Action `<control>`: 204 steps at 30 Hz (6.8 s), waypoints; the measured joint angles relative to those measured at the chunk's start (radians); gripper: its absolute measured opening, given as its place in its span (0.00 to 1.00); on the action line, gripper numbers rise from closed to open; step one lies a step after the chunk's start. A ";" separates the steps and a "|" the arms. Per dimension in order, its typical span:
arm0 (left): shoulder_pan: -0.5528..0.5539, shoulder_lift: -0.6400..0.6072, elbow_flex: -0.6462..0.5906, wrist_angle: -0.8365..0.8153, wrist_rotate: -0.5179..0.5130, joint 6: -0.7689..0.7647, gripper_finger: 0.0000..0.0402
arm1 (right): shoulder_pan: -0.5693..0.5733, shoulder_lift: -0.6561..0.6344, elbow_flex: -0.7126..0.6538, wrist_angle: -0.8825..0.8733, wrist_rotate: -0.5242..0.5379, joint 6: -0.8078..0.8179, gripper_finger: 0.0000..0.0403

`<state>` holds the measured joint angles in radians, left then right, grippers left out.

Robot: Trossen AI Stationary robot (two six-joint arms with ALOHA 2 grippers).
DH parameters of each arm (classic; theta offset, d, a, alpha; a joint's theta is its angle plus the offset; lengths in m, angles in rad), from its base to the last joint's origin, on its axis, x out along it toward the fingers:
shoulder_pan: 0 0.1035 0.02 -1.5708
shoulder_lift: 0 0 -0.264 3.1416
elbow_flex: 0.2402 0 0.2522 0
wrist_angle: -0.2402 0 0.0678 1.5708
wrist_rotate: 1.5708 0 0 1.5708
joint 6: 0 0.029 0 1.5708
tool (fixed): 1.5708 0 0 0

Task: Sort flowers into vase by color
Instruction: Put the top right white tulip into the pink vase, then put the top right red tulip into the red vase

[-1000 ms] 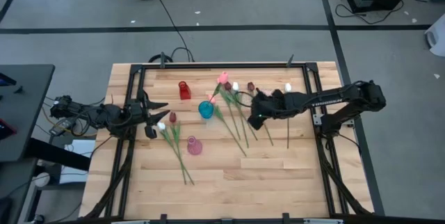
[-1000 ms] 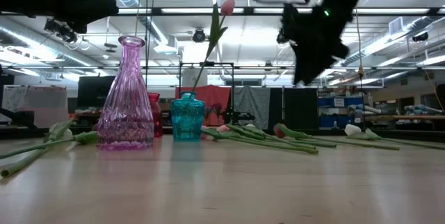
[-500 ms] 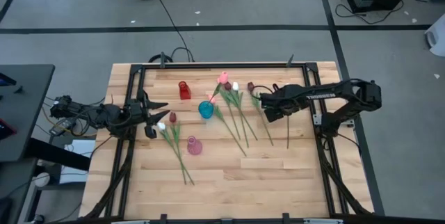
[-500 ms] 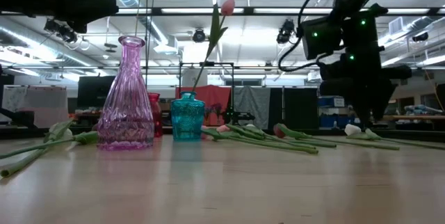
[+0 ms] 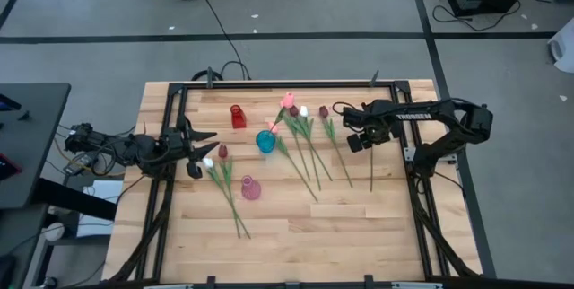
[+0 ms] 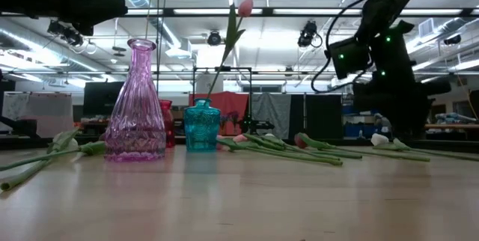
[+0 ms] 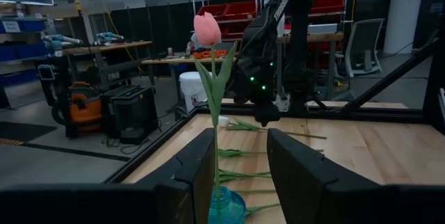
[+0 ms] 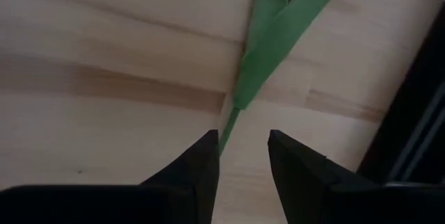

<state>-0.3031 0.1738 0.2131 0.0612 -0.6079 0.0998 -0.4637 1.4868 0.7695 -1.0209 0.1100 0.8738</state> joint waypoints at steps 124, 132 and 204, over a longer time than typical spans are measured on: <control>0.000 -0.005 0.000 0.047 -0.002 0.001 0.34 | 0.413 0.237 0.317 0.304 0.197 -0.263 0.39; 0.000 -0.005 0.000 0.044 -0.002 0.001 0.34 | 0.225 0.237 0.234 0.328 0.122 -0.213 0.33; 0.000 -0.005 0.000 0.029 -0.035 0.021 0.34 | -0.107 0.988 1.489 1.219 -0.995 -0.655 0.00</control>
<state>-0.3029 0.1692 0.2131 0.0907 -0.6430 0.1208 -0.5703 2.4752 2.2582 0.1976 -0.8854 0.2192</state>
